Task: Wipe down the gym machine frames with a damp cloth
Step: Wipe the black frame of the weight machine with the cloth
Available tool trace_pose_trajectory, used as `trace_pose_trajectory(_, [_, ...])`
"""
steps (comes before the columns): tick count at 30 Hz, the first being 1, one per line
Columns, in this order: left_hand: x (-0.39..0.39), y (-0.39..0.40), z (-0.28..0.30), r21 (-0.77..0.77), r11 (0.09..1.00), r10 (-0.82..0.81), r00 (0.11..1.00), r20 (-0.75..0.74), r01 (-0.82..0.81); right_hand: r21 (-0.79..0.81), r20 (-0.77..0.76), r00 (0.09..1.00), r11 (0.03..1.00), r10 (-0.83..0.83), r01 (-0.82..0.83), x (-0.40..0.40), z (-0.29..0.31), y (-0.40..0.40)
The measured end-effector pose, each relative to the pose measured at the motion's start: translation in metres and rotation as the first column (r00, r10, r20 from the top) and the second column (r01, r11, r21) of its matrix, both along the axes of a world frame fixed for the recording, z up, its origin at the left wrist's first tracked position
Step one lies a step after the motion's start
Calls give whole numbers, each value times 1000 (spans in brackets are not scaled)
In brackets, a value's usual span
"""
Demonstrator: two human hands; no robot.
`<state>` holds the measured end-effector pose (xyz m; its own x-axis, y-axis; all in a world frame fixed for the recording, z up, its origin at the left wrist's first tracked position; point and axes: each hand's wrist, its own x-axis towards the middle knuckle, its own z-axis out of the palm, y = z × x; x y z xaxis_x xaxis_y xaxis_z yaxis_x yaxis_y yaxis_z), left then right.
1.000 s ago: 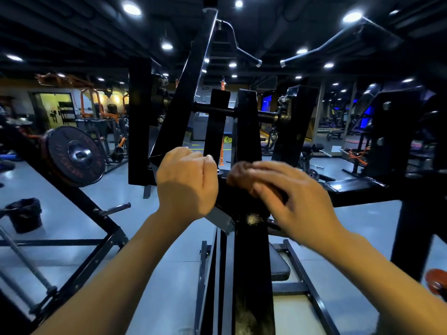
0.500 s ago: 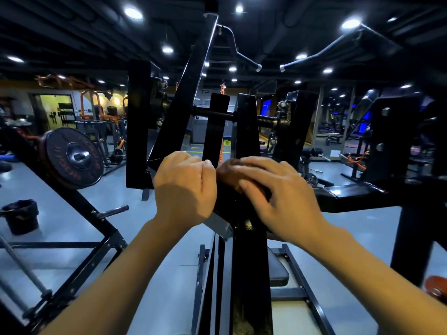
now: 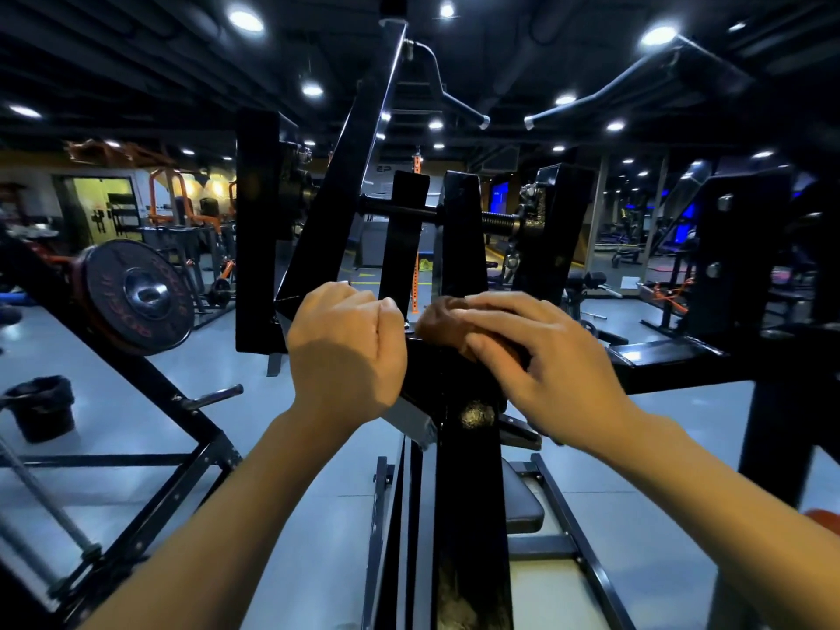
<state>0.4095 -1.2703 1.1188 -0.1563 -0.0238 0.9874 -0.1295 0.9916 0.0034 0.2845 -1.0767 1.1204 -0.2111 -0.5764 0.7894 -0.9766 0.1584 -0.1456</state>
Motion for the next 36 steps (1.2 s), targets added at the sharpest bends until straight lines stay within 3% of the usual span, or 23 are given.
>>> trace_pose_trajectory(5, [0, -2, 0, 20, 1000, 1, 999, 41, -2, -75, 36, 997, 994, -73, 75, 2, 15, -29])
trace_pose_trajectory(9, [-1, -1, -2, 21, 1000, -23, 1000, 7, 23, -12, 7, 998, 998, 60, -60, 2, -2, -1])
trace_pose_trajectory(14, [-1, 0, -1, 5, 999, -34, 999, -13, 35, -109, 137, 990, 993, -21, 36, -36, 25, -20])
trace_pose_trajectory(20, [-3, 1, -2, 10, 999, -38, 998, -42, 38, 32, 7, 1000, 999, 31, -31, -15, 9, 8])
trace_pose_trajectory(26, [-2, -1, -2, 9, 999, -42, 999, -11, 42, -66, 5, 998, 996, -65, 65, -19, 38, -35])
trace_pose_trajectory(30, [0, 2, -1, 6, 1000, -24, 1000, -14, 24, 44, -124, 992, 999, -11, 17, -2, 19, -15])
trace_pose_trajectory(36, [3, 7, 2, 12, 999, -36, 999, -3, 36, -54, 15, 998, 997, -60, 61, -36, 43, -36])
